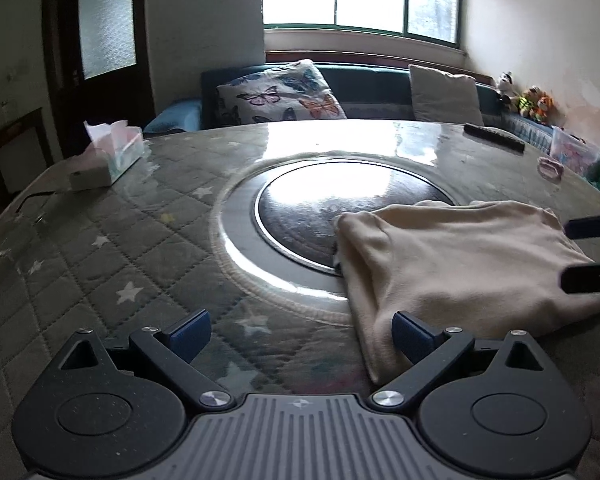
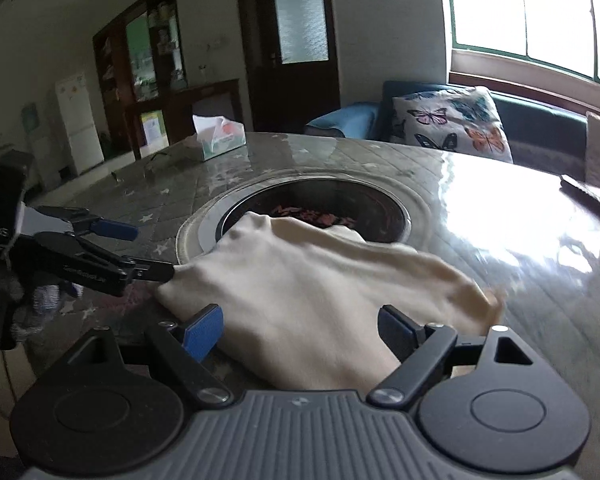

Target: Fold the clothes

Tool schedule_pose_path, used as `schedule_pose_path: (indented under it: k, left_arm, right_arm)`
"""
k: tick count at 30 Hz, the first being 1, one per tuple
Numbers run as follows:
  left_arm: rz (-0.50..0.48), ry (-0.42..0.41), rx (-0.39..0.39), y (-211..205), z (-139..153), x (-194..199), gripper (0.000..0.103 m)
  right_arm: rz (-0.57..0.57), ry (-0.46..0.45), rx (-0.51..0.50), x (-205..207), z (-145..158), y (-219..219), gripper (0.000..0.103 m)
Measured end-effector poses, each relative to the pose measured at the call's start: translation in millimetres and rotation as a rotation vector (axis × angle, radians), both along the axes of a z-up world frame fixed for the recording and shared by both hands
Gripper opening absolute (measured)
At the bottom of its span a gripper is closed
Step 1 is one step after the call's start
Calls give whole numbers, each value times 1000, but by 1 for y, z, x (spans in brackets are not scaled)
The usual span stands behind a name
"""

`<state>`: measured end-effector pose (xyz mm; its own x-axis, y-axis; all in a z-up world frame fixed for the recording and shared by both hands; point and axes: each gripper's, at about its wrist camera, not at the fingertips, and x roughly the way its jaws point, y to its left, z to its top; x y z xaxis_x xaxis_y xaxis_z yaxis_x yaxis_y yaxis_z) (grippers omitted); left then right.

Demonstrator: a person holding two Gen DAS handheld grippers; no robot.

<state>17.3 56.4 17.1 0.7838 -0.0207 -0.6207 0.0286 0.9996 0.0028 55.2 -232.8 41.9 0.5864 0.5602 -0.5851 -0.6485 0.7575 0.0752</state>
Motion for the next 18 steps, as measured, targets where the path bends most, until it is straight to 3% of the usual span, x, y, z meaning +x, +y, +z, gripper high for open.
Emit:
schedule_pose_path:
  k: [12,18]
  left_arm:
    - [23,15,-19,13,-4,-3,98]
    - [50,2,-51,23,4,-3,97]
  right_arm:
    - [66,-31,-136,27,-14,80,87]
    - [66,-16,-170,29,-27,91,87]
